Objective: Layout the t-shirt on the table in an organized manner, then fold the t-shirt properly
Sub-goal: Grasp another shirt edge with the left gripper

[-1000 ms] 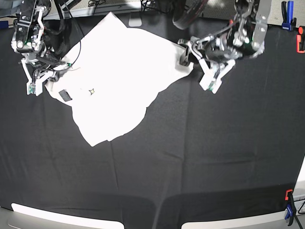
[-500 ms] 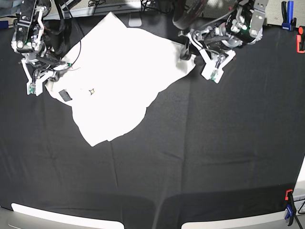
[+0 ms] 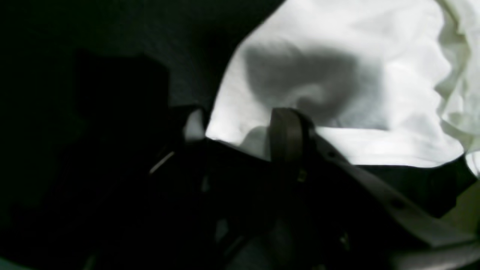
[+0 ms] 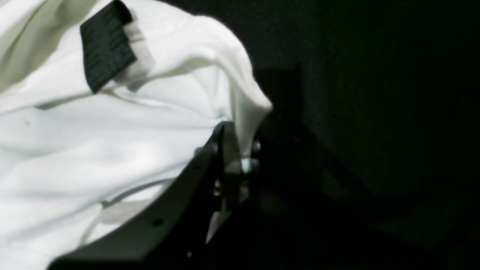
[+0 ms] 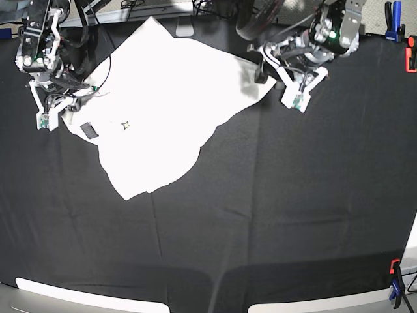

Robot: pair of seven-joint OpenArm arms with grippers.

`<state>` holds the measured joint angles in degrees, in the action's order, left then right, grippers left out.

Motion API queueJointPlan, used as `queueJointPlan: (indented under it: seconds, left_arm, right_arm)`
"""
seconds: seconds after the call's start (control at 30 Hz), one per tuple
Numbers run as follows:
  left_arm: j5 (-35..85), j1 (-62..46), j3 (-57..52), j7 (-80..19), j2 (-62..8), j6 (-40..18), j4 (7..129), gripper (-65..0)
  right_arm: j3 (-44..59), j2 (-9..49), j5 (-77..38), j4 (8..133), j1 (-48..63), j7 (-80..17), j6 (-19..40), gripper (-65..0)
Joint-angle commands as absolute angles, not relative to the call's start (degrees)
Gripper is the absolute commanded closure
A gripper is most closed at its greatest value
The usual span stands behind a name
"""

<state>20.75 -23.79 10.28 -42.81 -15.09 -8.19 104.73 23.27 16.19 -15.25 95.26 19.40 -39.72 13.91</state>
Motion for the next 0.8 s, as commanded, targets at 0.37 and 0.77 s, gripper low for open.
queueJointPlan:
  seconds: [0.37, 0.77]
  left_arm:
    - [19.5, -23.0, 10.2, -37.9, -15.0, -9.5, 100.2, -25.6]
    - [20.0, -21.6, 10.2, -42.4, -13.8, -13.8, 95.4, -2.6]
  right_arm:
    - [23.6, 17.0, -15.7, 96.1, 19.1, -38.6, 13.7, 0.0]
    - [23.6, 17.0, -15.7, 96.1, 19.1, -38.6, 13.7, 0.0]
